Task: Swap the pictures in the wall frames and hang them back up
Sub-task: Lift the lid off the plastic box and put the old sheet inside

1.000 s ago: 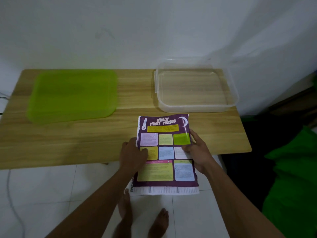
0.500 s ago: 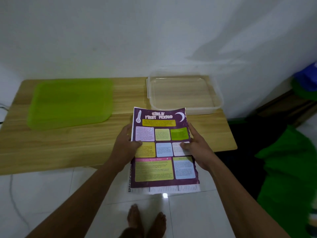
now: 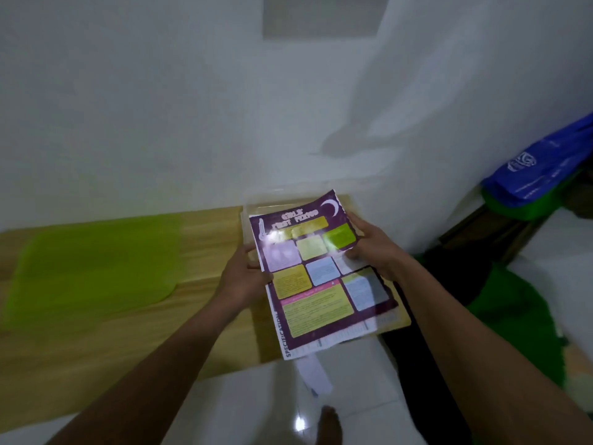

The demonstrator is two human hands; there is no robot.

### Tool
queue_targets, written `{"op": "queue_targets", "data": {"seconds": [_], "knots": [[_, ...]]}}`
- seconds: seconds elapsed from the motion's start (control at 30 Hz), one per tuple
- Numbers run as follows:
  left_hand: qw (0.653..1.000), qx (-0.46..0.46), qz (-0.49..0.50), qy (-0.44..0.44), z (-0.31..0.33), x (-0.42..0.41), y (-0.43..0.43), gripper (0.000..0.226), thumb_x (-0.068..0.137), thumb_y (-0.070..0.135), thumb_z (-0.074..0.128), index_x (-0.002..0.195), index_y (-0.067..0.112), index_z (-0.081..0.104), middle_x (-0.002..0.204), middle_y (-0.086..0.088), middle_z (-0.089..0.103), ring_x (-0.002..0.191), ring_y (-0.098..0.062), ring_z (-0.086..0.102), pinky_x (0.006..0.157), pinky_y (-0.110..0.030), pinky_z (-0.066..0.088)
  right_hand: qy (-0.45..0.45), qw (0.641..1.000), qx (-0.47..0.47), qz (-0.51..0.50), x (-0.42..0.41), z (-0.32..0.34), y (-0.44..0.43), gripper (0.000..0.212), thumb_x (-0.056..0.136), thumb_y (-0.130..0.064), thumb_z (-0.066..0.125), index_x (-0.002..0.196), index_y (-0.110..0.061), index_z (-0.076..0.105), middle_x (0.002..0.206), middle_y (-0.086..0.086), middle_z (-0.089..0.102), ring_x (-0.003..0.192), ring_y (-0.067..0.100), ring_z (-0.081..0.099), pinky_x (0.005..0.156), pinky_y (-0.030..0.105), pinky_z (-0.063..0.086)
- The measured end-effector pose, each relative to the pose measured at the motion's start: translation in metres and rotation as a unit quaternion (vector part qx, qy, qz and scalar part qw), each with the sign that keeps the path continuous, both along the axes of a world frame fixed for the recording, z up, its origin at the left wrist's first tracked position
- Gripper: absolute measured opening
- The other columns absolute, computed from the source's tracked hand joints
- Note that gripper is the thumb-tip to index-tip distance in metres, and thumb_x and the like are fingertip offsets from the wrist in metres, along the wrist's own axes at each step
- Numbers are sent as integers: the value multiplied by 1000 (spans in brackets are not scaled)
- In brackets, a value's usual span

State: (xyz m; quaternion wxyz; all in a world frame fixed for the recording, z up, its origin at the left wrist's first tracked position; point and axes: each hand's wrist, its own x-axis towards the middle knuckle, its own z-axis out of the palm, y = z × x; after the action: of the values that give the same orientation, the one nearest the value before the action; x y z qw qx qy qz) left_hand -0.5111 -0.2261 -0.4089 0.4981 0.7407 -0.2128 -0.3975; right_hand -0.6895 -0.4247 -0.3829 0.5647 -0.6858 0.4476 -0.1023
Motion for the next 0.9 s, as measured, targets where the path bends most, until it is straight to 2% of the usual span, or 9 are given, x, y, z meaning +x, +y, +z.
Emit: {"op": "queue_targets", "data": {"seconds": [0.13,0.27,0.37,0.47,0.57,0.63,0.73,0.8,0.9], "knots": [[998,26,-11,-50,-12,14,-33,74,75,11,78,140,22,45,115,-4,63,97,-22,64,71,-31,54,29,998,-18,51,15,2,-65,96,71,16,51,129,-60,51,109,-5,74,88,15,62,77,29,47],[942,170,-101,-271,-22,34,-49,126,50,59,85,152,14,26,150,-14,37,139,-33,31,107,-37,33,80,989,-30,123,40,-5,-137,91,76,15,52,139,-51,48,99,-12,70,84,13,54,74,26,42],[911,265,-173,-266,-29,35,-64,133,61,45,87,154,8,-1,161,-16,4,148,-35,7,114,-39,21,113,969,-51,213,66,-9,-176,88,80,15,51,139,-50,48,109,-12,67,87,10,55,75,22,41],[908,288,-160,-258,-45,46,-82,148,43,65,82,154,9,1,160,-10,12,144,-31,25,107,-44,38,124,943,-68,302,106,-10,-199,75,87,5,56,145,-40,43,115,-8,63,86,7,56,75,20,43],[909,291,-139,-263,-85,68,-87,158,23,89,66,153,16,12,155,-3,24,140,-25,30,102,-46,44,158,902,-103,389,144,-18,-210,81,74,-21,66,149,-38,39,132,-10,58,104,9,56,84,21,41],[909,284,-157,-261,-78,67,-92,149,30,81,75,152,18,16,154,0,28,139,-22,33,104,-44,43,184,871,-126,437,165,-27,-214,80,76,-22,63,150,-38,37,138,-8,55,110,12,55,85,20,39],[911,268,-161,-268,-67,62,-100,131,48,49,91,152,19,18,153,1,32,133,-23,41,102,-37,43,187,822,-153,515,190,-46,-213,78,81,-28,61,154,-30,33,152,-4,42,134,17,44,99,19,33],[910,270,-167,-266,-70,62,-101,137,50,46,92,155,21,6,157,2,26,134,-21,41,101,-34,44,193,795,-179,547,203,-65,-212,67,95,-27,60,154,-30,31,157,-2,37,141,19,38,106,20,29],[912,275,-159,-259,-74,63,-100,152,46,49,92,154,26,-13,161,5,19,135,-21,41,100,-37,46,192,771,-224,564,214,-93,-211,64,98,-37,57,155,-34,27,157,-1,37,141,22,40,105,21,31]]}}
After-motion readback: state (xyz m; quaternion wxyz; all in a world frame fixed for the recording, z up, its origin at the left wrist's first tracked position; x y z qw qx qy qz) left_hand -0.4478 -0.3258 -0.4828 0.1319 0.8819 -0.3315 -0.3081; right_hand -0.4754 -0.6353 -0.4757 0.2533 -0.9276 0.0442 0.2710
